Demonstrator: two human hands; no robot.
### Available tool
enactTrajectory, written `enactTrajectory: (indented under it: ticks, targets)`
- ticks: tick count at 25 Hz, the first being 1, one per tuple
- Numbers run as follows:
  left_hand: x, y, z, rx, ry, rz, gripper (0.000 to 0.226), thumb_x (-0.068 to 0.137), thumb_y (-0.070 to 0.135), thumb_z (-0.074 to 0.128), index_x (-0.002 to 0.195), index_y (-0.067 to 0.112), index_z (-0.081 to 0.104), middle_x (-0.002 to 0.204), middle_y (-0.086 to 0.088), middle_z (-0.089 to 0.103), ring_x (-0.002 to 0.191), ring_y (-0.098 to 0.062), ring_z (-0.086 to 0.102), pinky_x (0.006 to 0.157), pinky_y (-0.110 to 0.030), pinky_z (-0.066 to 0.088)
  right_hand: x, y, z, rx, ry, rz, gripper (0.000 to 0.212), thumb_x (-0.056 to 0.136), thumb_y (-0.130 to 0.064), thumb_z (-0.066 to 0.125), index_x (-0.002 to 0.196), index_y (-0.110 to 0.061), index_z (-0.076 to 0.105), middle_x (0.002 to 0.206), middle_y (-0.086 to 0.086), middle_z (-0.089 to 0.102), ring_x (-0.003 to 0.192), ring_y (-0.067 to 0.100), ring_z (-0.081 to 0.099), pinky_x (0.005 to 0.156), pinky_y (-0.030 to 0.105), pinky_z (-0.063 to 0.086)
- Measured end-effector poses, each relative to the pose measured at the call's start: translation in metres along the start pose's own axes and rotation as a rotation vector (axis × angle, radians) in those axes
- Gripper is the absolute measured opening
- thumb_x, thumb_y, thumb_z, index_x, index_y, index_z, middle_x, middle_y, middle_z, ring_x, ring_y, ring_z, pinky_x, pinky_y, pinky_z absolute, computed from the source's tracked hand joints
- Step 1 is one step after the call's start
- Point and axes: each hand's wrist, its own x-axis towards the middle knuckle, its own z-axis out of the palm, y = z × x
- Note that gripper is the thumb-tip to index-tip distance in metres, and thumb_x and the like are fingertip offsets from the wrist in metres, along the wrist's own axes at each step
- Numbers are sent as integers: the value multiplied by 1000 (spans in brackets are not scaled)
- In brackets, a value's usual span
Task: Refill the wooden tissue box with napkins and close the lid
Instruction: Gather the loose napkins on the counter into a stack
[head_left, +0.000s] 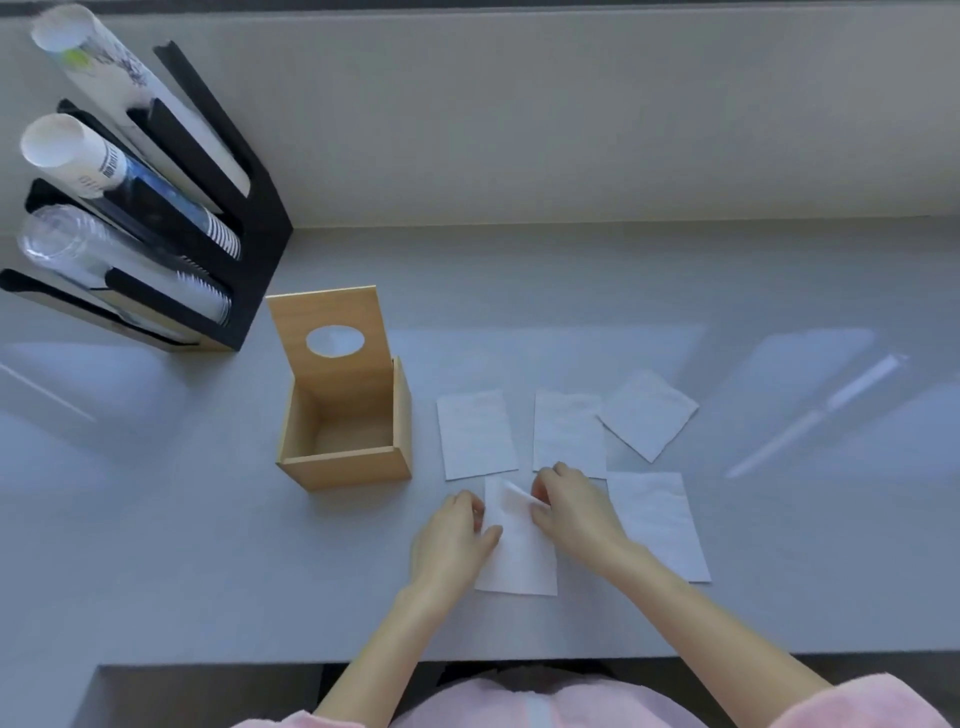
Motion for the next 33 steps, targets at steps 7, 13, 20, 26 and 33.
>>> enactTrajectory:
  ticks: [7, 13, 20, 26, 33]
  targets:
    - [-1, 9, 0, -442, 19, -84, 14, 86, 24, 60, 97, 15, 57, 93, 1, 61, 79, -13, 57, 59, -11, 41, -9, 11, -17, 507, -43, 5, 12, 86, -12, 52, 79, -22, 49, 84, -2, 58, 78, 16, 52, 59, 16, 37]
    - [-2, 25, 6, -738, -79, -100, 8, 88, 16, 59, 81, 19, 60, 84, -1, 66, 83, -20, 63, 74, -29, 48, -6, 35, -37, 607, -20, -3, 21, 85, -14, 54, 73, -30, 50, 87, 2, 65, 81, 19, 59, 65, 20, 42]
    - [-6, 44, 7, -869, -29, -112, 10, 90, 16, 56, 89, 23, 63, 88, 5, 70, 71, 0, 67, 57, -9, 51, -2, 98, -60, 115, 108, -81, 24, 91, -18, 52, 114, -18, 57, 113, -2, 58, 107, 15, 55, 80, 22, 43]
    - [-8, 49, 6, -885, 15, -163, 18, 95, 17, 48, 86, 26, 62, 91, 5, 69, 87, -16, 65, 79, -30, 52, 6, 119, -54, -107, 73, -58, 33, 88, -23, 53, 119, -15, 54, 121, 1, 50, 119, 21, 44, 90, 29, 40]
    - [-12, 52, 6, -932, -11, -177, 19, 95, 16, 46, 89, 26, 61, 92, 7, 68, 86, -9, 65, 77, -25, 51, 9, 111, -53, -259, 66, -48, 22, 91, -23, 47, 109, -16, 58, 119, 2, 52, 117, 23, 40, 89, 30, 33]
